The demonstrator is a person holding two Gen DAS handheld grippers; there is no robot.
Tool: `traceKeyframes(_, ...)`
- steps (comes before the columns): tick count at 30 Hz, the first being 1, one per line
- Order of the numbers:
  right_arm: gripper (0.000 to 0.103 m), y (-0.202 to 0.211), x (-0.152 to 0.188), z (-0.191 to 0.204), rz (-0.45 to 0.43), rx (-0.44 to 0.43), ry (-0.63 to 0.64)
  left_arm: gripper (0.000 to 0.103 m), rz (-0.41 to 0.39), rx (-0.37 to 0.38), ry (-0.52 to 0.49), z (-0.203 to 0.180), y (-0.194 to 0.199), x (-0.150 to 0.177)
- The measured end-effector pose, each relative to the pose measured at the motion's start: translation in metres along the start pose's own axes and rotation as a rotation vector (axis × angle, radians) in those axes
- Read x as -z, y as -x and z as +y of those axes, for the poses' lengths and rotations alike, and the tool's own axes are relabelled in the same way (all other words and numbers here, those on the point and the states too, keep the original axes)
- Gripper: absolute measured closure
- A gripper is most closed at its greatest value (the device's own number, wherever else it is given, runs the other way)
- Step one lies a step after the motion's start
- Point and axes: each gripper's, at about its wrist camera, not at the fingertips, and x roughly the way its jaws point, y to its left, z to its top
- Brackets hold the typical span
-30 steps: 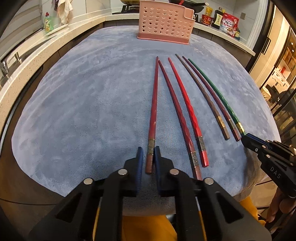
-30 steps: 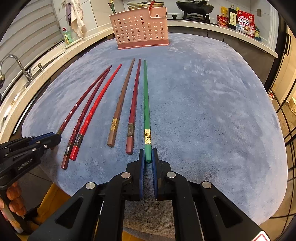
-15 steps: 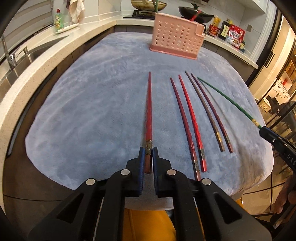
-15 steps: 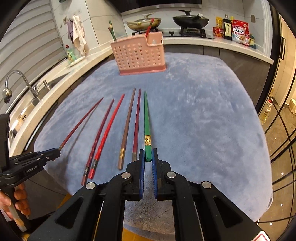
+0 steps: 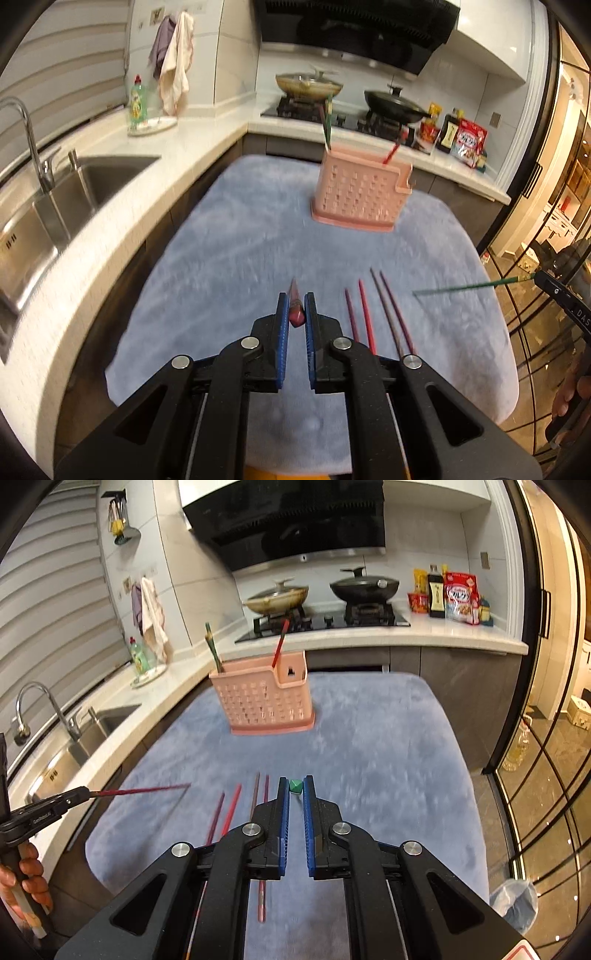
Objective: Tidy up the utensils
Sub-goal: 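Lift the dark red chopstick with the left tool while the right tool lifts the green one to the holder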
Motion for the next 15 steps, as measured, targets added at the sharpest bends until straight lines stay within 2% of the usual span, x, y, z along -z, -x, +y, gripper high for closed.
traceKeyframes(5, 0.096, -0.007, -0.037, -0.003, -0.061, 0.002, -0.007, 0.096, -0.060, -0.005, -0.002, 0.004, -0.005, -0.046)
traceKeyframes(10, 0.096, -0.016, -0.074, -0.009, -0.106, -0.037, -0.054, 0.096, -0.082, -0.018, -0.020, 0.003, -0.020, -0.089)
traceKeyframes(15, 0.096, -0.020, -0.114, -0.009, -0.162, -0.069, -0.062, 0.096, -0.121, 0.004, -0.025, -0.003, -0.023, -0.127)
